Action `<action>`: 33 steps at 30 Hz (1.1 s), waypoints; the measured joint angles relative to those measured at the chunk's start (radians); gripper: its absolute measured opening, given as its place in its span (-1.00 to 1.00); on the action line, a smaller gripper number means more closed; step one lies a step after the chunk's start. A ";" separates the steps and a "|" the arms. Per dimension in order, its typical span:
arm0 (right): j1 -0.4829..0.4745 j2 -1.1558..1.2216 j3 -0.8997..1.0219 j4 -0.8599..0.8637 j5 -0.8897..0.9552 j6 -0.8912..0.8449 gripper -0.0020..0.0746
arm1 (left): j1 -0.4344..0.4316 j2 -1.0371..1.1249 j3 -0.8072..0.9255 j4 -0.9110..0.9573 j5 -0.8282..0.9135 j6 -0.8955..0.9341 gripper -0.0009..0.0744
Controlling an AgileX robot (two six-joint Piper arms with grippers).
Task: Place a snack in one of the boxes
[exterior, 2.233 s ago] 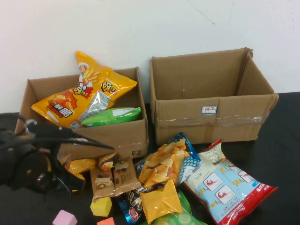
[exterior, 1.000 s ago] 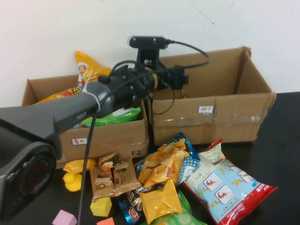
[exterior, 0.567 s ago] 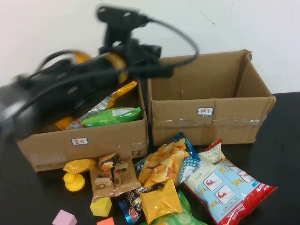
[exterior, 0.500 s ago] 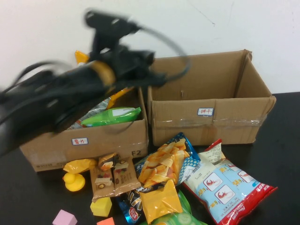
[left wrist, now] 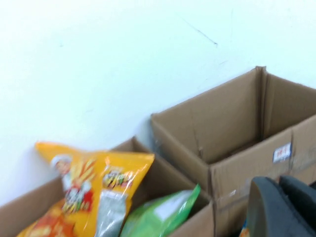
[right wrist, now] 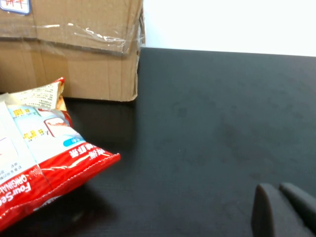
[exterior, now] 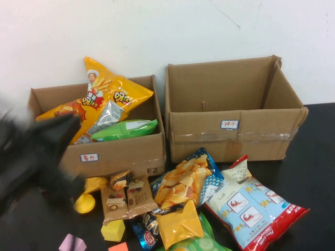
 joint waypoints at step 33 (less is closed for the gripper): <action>0.000 0.000 -0.002 0.000 0.000 -0.008 -0.95 | 0.506 -0.860 0.467 -0.556 0.270 0.342 -0.98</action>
